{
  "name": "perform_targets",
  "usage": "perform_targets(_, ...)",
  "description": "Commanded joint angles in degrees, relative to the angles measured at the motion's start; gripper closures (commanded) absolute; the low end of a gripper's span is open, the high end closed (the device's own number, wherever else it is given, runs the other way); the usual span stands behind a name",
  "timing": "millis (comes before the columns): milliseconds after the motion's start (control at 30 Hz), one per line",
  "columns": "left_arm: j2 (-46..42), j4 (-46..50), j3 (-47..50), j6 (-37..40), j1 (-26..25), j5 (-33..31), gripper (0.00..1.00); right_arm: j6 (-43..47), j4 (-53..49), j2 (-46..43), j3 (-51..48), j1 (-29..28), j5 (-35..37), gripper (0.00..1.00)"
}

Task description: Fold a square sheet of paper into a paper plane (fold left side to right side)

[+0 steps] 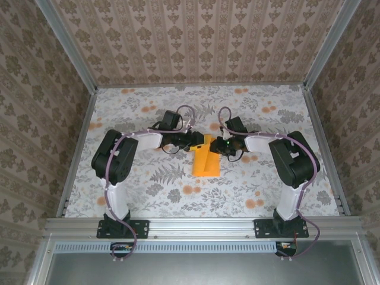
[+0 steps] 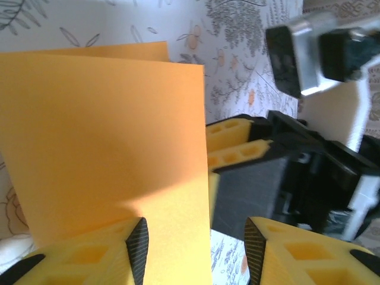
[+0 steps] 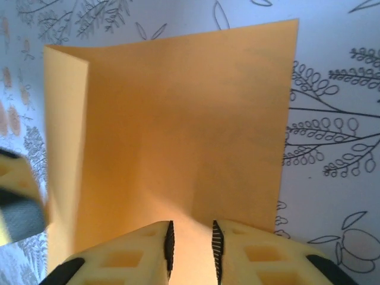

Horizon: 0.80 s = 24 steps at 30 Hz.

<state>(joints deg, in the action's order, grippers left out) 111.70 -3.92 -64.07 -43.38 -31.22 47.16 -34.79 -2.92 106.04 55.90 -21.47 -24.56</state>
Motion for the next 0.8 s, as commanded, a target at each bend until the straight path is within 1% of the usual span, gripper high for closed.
perform_targets(0,0.9,-0.9,-2.0,-1.5,-0.5,0.2,0.54,-1.0,0.9,-4.4,-1.5,1.2,0.3,0.66)
perform_targets(133,1.6,-0.4,-2.4,-1.6,-0.6,-0.6,0.59,0.1,-0.7,-10.1,-2.5,2.0,1.7,0.54)
perform_targets(233,2.0,-0.4,-2.8,-1.9,-0.8,-1.0,0.64,-0.8,-0.3,-12.3,-3.6,2.0,-1.1,0.48)
perform_targets(333,2.4,-0.3,-3.1,-2.1,-0.9,-1.4,0.67,-5.1,3.2,-12.4,-5.7,1.9,-6.1,0.48)
perform_targets(433,2.6,0.0,-3.3,-2.1,-1.0,-1.8,0.68,-9.2,7.0,-11.5,-7.5,1.3,-9.2,0.48)
perform_targets(633,2.8,0.7,-3.6,-1.8,-1.3,-2.0,0.7,-10.9,8.0,-9.2,-7.7,0.3,-10.3,0.49)
perform_targets(700,2.8,0.9,-3.8,-1.6,-1.4,-1.8,0.7,-11.3,8.6,-8.6,-7.7,0.2,-10.9,0.52)
perform_targets(767,2.7,1.2,-3.8,-1.4,-1.5,-1.9,0.7,-11.4,8.9,-8.2,-7.6,0.1,-11.1,0.57)
